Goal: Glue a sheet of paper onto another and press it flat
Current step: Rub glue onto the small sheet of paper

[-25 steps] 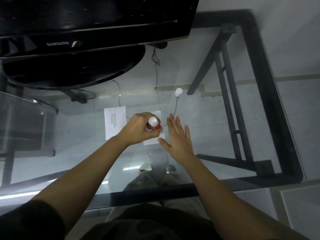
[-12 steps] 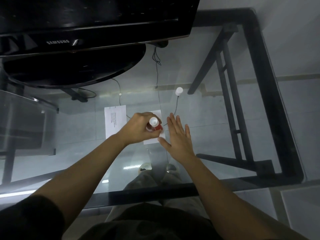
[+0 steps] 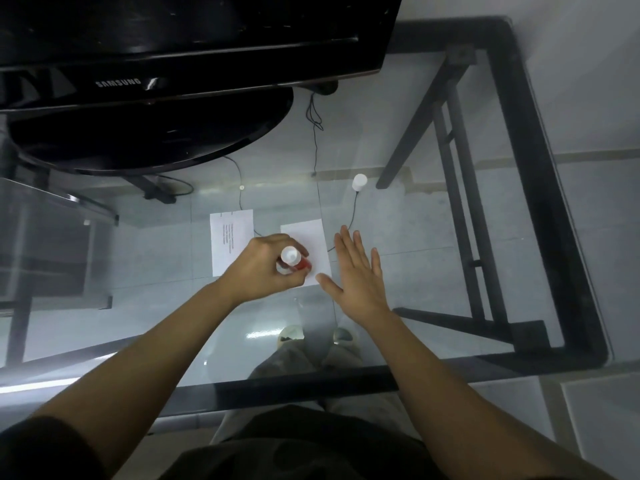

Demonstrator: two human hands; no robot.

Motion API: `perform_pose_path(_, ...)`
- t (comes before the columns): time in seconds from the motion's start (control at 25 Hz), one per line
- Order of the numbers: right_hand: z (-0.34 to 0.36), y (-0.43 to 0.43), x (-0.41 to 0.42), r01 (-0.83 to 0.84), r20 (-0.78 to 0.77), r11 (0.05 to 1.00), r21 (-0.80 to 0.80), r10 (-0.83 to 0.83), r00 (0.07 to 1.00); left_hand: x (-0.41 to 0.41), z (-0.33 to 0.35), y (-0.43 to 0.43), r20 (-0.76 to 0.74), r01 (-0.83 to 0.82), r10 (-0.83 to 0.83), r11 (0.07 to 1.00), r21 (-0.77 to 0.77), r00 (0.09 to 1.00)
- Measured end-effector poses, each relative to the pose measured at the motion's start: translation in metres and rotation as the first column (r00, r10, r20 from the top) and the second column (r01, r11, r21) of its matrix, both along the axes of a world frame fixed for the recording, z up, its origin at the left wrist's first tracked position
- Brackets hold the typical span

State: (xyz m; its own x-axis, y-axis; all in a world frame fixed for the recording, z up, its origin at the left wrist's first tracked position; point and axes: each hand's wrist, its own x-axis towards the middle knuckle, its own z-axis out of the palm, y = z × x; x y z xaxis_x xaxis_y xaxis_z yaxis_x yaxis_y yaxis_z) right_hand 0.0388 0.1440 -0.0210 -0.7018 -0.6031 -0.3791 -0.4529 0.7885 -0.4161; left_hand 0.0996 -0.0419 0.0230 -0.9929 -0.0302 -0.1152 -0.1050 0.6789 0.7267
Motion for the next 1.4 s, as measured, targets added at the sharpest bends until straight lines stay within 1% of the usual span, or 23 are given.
perform_pose_path(0.12, -0.001, -0.001, -0.001, 0.000, -0.004, 1.000, 0.011, 0.001, 1.000, -0.020, 0.000, -0.012, 0.022, -0.020, 0.020, 1.000, -0.011, 1.000)
perform_pose_path(0.24, -0.002, -0.001, 0.000, -0.006, -0.019, 1.000, 0.021, 0.006, 1.000, -0.045, 0.004, -0.025, -0.017, -0.085, 0.084, 0.994, -0.070, 0.996)
perform_pose_path(0.32, -0.003, 0.000, 0.001, -0.013, -0.023, 1.000, -0.013, 0.012, 1.000, -0.041, 0.005, -0.022, -0.060, -0.108, 0.106, 0.993, -0.045, 0.993)
perform_pose_path(0.44, -0.004, 0.001, -0.001, -0.029, -0.031, 0.999, -0.031, 0.028, 0.999, -0.010, 0.004, -0.006, -0.051, -0.022, 0.022, 1.000, 0.005, 0.998)
perform_pose_path(0.52, -0.005, 0.001, -0.001, -0.044, -0.046, 0.999, 0.009, 0.045, 0.998, 0.007, 0.002, -0.001, 0.001, 0.043, -0.043, 0.999, 0.002, 0.999)
perform_pose_path(0.6, -0.005, 0.001, -0.001, -0.050, -0.044, 0.999, 0.020, 0.050, 0.998, 0.004, 0.002, -0.008, 0.036, 0.072, -0.071, 0.997, -0.014, 0.997)
perform_pose_path(0.68, -0.005, 0.001, -0.002, -0.052, -0.036, 0.999, 0.011, 0.052, 0.998, -0.015, 0.004, -0.022, 0.011, 0.027, -0.027, 0.998, -0.054, 1.000)
perform_pose_path(0.76, -0.004, 0.002, -0.002, -0.055, -0.035, 0.998, 0.015, 0.055, 0.998, -0.034, 0.008, -0.037, -0.042, -0.074, 0.070, 0.992, -0.106, 0.997)
perform_pose_path(0.84, -0.004, 0.002, -0.001, -0.058, -0.034, 0.998, 0.018, 0.058, 0.998, -0.036, 0.009, -0.043, -0.070, -0.136, 0.130, 0.986, -0.095, 0.989)
perform_pose_path(0.88, -0.004, 0.002, -0.002, -0.054, -0.029, 0.998, 0.011, 0.054, 0.998, -0.030, 0.009, -0.039, -0.060, -0.121, 0.117, 0.991, -0.061, 0.991)
perform_pose_path(0.96, -0.005, 0.002, -0.002, -0.044, -0.018, 0.999, 0.002, 0.044, 0.999, -0.006, 0.007, -0.024, -0.025, -0.026, 0.026, 1.000, -0.012, 0.999)
perform_pose_path(1.04, -0.007, 0.001, -0.002, -0.045, -0.027, 0.999, 0.023, 0.045, 0.999, 0.013, 0.005, -0.012, 0.016, 0.048, -0.048, 0.999, -0.005, 0.999)
perform_pose_path(1.12, -0.007, 0.001, -0.002, -0.043, -0.029, 0.999, 0.027, 0.044, 0.999, 0.009, 0.004, -0.017, 0.032, 0.059, -0.058, 0.998, -0.004, 0.998)
perform_pose_path(1.16, -0.008, 0.001, -0.002, -0.043, -0.024, 0.999, 0.020, 0.044, 0.999, 0.000, 0.005, -0.023, 0.019, 0.031, -0.031, 0.999, -0.010, 0.999)
perform_pose_path(1.28, -0.008, 0.001, -0.002, -0.044, -0.023, 0.999, 0.010, 0.044, 0.999, -0.027, 0.012, -0.044, 0.002, -0.129, 0.130, 0.991, -0.045, 0.992)
perform_pose_path(1.32, -0.008, 0.001, -0.002, -0.044, -0.024, 0.999, 0.012, 0.045, 0.999, -0.029, 0.012, -0.048, 0.015, -0.185, 0.186, 0.982, -0.029, 0.983)
perform_pose_path(1.36, -0.008, 0.001, -0.002, -0.042, -0.024, 0.999, 0.011, 0.042, 0.999, -0.028, 0.010, -0.049, 0.050, -0.249, 0.247, 0.968, 0.033, 0.968)
perform_pose_path(1.4, -0.008, 0.001, -0.002, -0.037, -0.024, 0.999, 0.006, 0.038, 0.999, -0.024, 0.008, -0.047, 0.105, -0.331, 0.318, 0.932, 0.145, 0.942)
